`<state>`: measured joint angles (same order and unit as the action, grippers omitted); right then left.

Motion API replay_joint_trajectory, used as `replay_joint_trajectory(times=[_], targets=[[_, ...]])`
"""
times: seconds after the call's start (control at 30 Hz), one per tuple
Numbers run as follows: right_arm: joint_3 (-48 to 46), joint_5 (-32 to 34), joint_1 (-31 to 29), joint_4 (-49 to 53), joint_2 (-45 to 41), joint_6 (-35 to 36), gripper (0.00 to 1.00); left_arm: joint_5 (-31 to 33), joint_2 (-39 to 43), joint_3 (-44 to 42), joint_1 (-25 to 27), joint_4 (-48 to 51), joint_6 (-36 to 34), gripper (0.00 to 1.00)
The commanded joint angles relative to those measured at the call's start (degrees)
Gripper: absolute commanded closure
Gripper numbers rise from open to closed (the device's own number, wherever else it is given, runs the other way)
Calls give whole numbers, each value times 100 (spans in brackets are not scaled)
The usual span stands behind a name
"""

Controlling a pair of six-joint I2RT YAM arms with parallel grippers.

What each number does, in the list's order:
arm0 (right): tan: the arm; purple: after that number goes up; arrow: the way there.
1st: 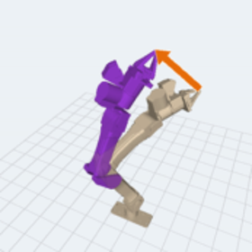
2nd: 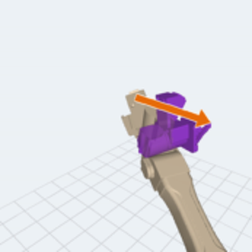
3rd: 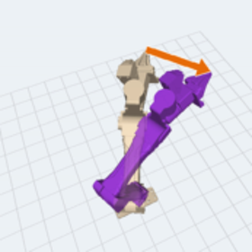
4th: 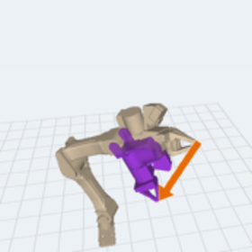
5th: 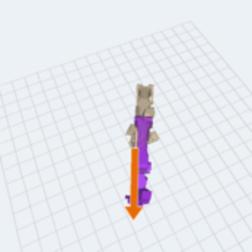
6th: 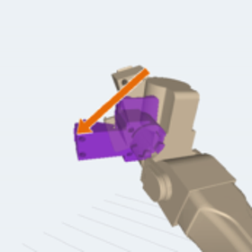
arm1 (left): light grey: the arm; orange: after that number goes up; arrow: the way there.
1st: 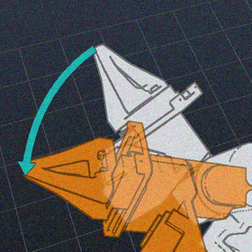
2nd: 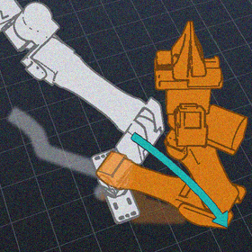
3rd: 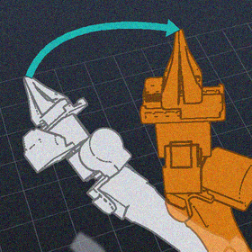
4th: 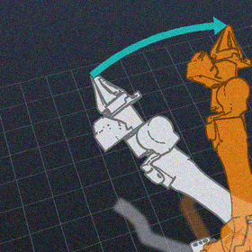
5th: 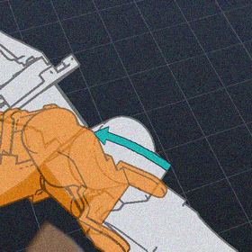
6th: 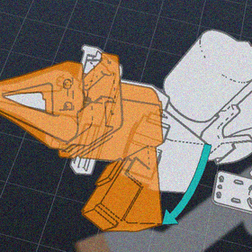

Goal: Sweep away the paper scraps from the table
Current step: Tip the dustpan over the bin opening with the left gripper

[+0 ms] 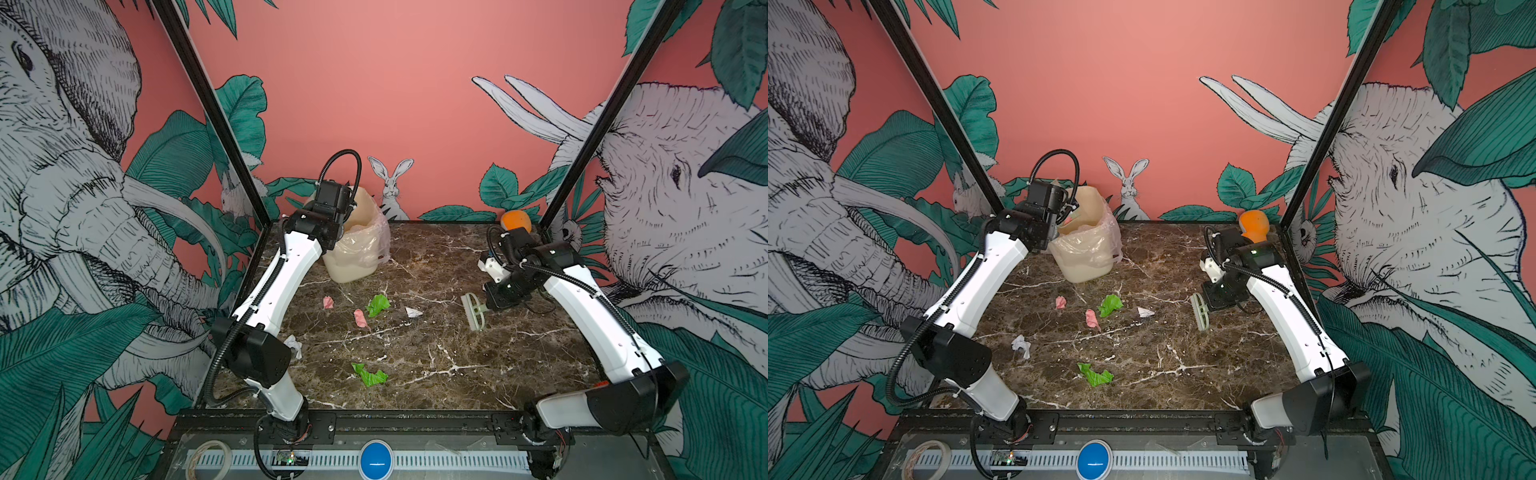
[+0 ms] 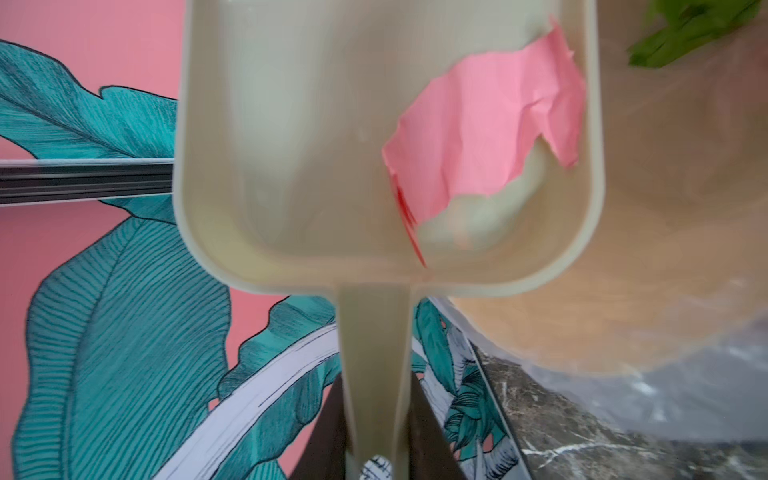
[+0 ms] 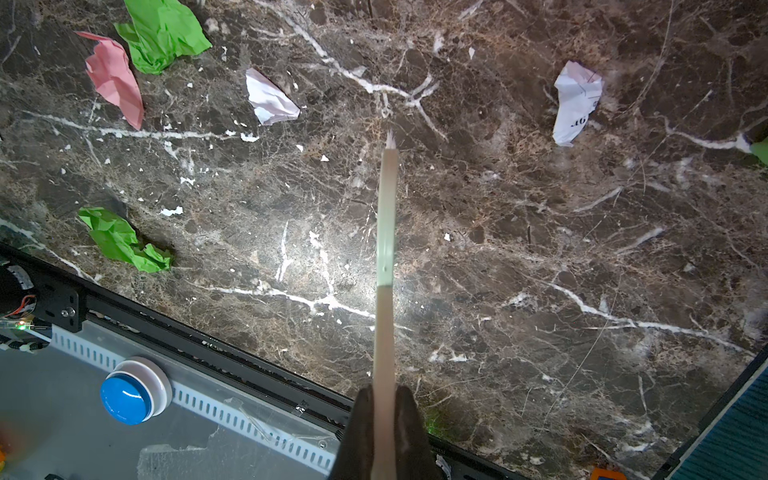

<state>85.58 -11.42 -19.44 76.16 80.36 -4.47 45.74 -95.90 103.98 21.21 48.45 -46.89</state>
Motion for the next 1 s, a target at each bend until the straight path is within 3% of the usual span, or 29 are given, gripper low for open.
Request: replay_joint_trajectory(times=[0.0,0.17,0.47,0.77,0.97], targets=[[39,-84,11,142,19,77,100,712,119,-235,35,-848,-859,96],[42,-124,12,121,94,137,100,1016,256,-799,162,-2173,-2101,96],[-11,-217,18,37,147,175,100,1127,421,-1277,215,-3099,-3075,97],[-67,-211,13,9,99,192,100,1149,450,-1285,210,-3140,-3095,97],[-64,-95,11,8,68,183,100,1037,619,-1101,284,-2727,-2533,98]])
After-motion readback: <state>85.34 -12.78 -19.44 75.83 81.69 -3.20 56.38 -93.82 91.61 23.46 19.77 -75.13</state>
